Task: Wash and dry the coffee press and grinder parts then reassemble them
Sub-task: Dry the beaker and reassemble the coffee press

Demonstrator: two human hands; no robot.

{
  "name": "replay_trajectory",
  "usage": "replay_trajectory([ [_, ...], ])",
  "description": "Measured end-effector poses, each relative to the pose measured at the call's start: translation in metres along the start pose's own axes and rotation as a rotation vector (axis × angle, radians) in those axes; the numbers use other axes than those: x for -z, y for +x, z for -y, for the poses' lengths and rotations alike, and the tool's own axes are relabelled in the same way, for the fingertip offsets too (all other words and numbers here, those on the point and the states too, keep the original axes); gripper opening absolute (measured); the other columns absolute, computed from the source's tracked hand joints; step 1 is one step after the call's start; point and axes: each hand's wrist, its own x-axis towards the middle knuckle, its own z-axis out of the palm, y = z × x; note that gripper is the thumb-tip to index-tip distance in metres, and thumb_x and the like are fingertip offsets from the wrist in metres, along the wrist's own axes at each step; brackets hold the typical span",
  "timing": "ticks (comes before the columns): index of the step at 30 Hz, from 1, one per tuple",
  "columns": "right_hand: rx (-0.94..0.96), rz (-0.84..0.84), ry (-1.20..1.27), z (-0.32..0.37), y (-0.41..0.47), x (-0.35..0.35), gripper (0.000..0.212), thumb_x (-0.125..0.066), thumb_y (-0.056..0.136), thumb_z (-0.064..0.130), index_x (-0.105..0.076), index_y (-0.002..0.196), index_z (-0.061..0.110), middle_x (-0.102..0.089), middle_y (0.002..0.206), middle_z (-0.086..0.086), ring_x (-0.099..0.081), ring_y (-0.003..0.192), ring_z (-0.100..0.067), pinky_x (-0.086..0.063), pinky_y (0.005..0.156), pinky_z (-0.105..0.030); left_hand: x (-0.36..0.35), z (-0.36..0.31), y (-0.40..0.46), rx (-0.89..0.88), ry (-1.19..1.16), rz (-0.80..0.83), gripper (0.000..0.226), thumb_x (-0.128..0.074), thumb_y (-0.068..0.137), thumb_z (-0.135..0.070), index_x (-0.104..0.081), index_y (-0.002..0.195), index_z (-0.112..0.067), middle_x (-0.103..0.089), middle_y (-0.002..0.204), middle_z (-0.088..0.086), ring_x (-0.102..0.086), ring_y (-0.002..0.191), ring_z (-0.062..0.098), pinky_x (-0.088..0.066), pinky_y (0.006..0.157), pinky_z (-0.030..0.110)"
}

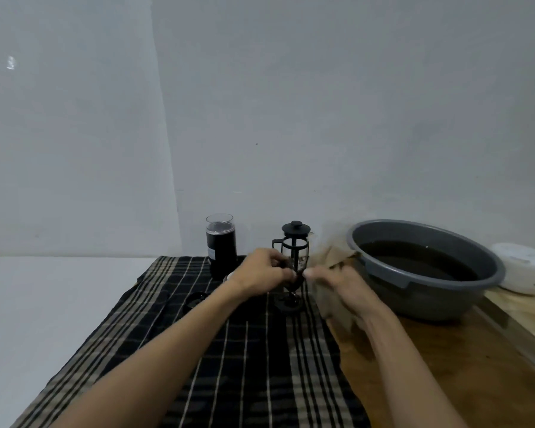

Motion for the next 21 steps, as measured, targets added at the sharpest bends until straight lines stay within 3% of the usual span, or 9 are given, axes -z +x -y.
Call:
replay_trajectory([
  [3,0.087,0.124,-0.104,-0.012,-0.001,-0.025,0.032,-0.085,0.081,0.019,-0.073,0.110,0.016,-0.078,0.101,-0.003,-0.074,0.096,-0.021,-0.059,0.079,-0.032,0.011,0.002,-0.003,0.021,-0.124,0.091,0.017,-0.081,0.086,-0.019,-0.075,0.102,-0.017,-0.072,0.082,-0.003,-0.065,0.069,0.005,-0.053,0.076,0.021],
  [6,0.126,0.024,-0.154,-0.029,0.016,-0.041,0.038,-0.088,0.075,0.030,-0.074,0.106,0.011,-0.076,0.099,-0.017,-0.073,0.093,-0.038,-0.058,0.088,-0.059,0.017,0.007,-0.010,0.065,-0.241,0.093,0.025,-0.082,0.086,-0.022,-0.075,0.106,-0.010,-0.078,0.091,0.006,-0.070,0.079,0.013,-0.058,0.084,0.031],
  [8,0.131,0.007,-0.142,-0.036,0.021,-0.045,0.047,-0.091,0.069,0.034,-0.074,0.101,0.004,-0.075,0.098,-0.024,-0.073,0.090,-0.040,-0.055,0.088,-0.065,0.022,0.011,-0.013,0.086,-0.298,0.088,0.021,-0.078,0.089,-0.019,-0.075,0.106,-0.006,-0.079,0.096,0.011,-0.073,0.083,0.016,-0.061,0.084,0.033],
  [10,0.130,-0.033,-0.148,-0.036,0.023,-0.046,0.059,-0.092,0.063,0.044,-0.074,0.098,0.001,-0.075,0.098,-0.025,-0.071,0.092,-0.047,-0.055,0.087,-0.064,0.024,0.012,-0.014,0.116,-0.453,0.027,0.011,-0.067,0.096,-0.010,-0.072,0.100,0.000,-0.076,0.093,0.016,-0.072,0.074,0.018,-0.063,0.073,0.031],
  [12,0.164,-0.069,-0.155,-0.033,0.023,-0.047,0.059,-0.093,0.063,0.047,-0.074,0.095,0.001,-0.077,0.092,-0.021,-0.072,0.081,-0.038,-0.057,0.083,-0.055,0.025,0.011,-0.013,0.153,-0.603,-0.074,0.010,-0.059,0.099,-0.003,-0.067,0.094,-0.001,-0.070,0.090,0.019,-0.066,0.063,0.017,-0.065,0.069,0.035],
  [14,0.190,-0.087,-0.143,-0.031,0.022,-0.049,0.041,-0.094,0.070,0.030,-0.075,0.094,0.002,-0.078,0.086,-0.011,-0.072,0.076,-0.022,-0.058,0.079,-0.048,0.023,0.011,-0.011,0.126,-0.521,-0.083,0.006,-0.065,0.097,-0.010,-0.068,0.095,-0.005,-0.070,0.091,0.016,-0.066,0.067,0.018,-0.064,0.077,0.043],
  [16,0.210,-0.074,-0.101,-0.030,0.022,-0.052,0.031,-0.091,0.072,0.009,-0.079,0.101,0.011,-0.081,0.096,-0.001,-0.076,0.092,-0.018,-0.060,0.091,-0.046,0.023,0.011,-0.011,0.082,-0.320,-0.025,0.022,-0.077,0.089,-0.032,-0.074,0.102,-0.014,-0.076,0.093,0.010,-0.070,0.075,0.016,-0.062,0.081,0.043],
  [18,0.226,-0.066,-0.101,-0.028,0.021,-0.053,0.036,-0.091,0.071,0.006,-0.079,0.103,0.016,-0.081,0.099,0.001,-0.076,0.098,-0.017,-0.059,0.094,-0.047,0.026,0.008,-0.009,0.041,-0.140,-0.014,0.033,-0.083,0.078,-0.047,-0.078,0.099,-0.022,-0.079,0.090,0.004,-0.070,0.074,0.012,-0.060,0.083,0.039],
  [21,0.249,-0.055,-0.093,-0.029,0.018,-0.052,0.038,-0.091,0.071,0.007,-0.079,0.105,0.021,-0.081,0.100,0.002,-0.075,0.099,-0.016,-0.060,0.093,-0.044,0.031,0.005,-0.006,0.070,-0.107,0.014,0.043,-0.084,0.063,-0.050,-0.079,0.092,-0.018,-0.079,0.084,0.006,-0.073,0.076,0.020,-0.062,0.086,0.048],
])
